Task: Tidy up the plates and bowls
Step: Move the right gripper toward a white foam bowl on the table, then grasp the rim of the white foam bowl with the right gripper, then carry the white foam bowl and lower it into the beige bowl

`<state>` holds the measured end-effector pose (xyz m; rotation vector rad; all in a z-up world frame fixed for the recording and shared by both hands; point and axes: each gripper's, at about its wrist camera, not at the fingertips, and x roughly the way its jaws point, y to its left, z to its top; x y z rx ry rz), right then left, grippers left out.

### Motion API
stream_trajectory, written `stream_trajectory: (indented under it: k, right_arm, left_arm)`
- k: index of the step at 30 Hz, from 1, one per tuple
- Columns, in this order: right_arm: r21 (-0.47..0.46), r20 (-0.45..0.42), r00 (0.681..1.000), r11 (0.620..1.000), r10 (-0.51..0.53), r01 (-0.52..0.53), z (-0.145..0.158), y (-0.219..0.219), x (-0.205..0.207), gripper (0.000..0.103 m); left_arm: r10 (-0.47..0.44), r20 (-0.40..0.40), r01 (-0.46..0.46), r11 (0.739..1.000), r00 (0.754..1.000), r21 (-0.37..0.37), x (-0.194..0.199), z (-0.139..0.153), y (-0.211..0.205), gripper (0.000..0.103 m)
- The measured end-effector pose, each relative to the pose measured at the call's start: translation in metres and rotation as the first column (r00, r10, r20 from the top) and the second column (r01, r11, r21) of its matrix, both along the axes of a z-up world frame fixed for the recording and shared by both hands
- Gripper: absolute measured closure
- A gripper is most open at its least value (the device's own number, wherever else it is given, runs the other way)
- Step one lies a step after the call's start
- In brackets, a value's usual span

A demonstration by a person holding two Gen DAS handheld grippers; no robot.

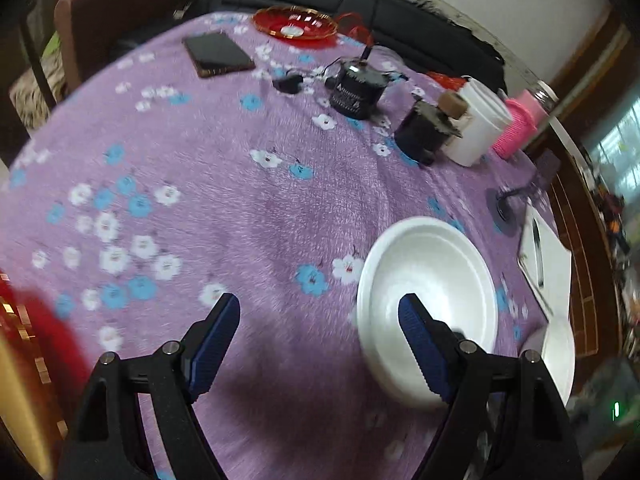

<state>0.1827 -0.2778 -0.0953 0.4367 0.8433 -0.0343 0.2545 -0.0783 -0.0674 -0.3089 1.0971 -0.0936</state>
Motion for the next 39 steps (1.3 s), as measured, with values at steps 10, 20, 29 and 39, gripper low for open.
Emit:
stream_trajectory:
  k: [10,20,29,39]
  right_arm:
    - [0.012,-0.008,1.000,1.000,-0.008,0.008,-0.003,-0.003,0.003,0.045]
    - [0.022,0.002,1.000,0.999,0.028,-0.028,-0.006,0.001,0.007,0.054]
    - [0.105,0.040,0.997,0.992,0.060,-0.064,-0.001,-0.001,0.004,0.083]
    - [0.142,0.112,0.979,0.973,0.169,-0.184,0.018,0.025,-0.014,0.084]
  left_arm:
    - [-0.041,0.004,0.041,0.998,0.999,0.056,0.033,-0.020,-0.021,0.032]
    - [-0.137,0.007,0.136,0.989,0.991,0.061,0.033,-0.026,-0.038,0.068]
    - [-0.155,0.080,0.142,0.978,0.985,0.156,0.009,-0.007,-0.051,0.084]
    - [-0.121,0.173,0.075,0.965,0.977,0.253,-0.047,0.033,-0.020,0.084]
